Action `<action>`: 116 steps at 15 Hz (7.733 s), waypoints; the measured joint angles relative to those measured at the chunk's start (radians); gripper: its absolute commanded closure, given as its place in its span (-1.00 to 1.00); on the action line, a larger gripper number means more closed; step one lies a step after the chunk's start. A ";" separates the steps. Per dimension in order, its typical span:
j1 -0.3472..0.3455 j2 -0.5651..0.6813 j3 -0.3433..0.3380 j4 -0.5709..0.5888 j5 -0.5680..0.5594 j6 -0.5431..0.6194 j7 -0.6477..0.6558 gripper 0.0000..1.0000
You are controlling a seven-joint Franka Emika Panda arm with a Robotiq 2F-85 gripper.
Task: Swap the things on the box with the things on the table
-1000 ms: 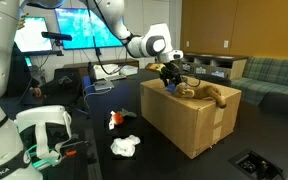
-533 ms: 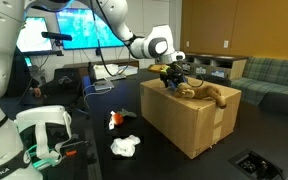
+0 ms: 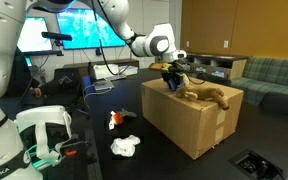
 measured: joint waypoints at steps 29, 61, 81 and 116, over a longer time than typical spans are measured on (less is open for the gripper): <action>0.007 -0.605 0.021 -0.696 -0.006 -0.234 0.336 0.93; 0.209 0.047 -0.265 -0.580 -0.291 0.186 0.783 -0.69; 0.135 -0.093 -0.042 -0.830 -0.020 0.388 0.468 -1.00; 0.036 -0.501 0.129 -0.593 0.122 -0.141 0.310 0.94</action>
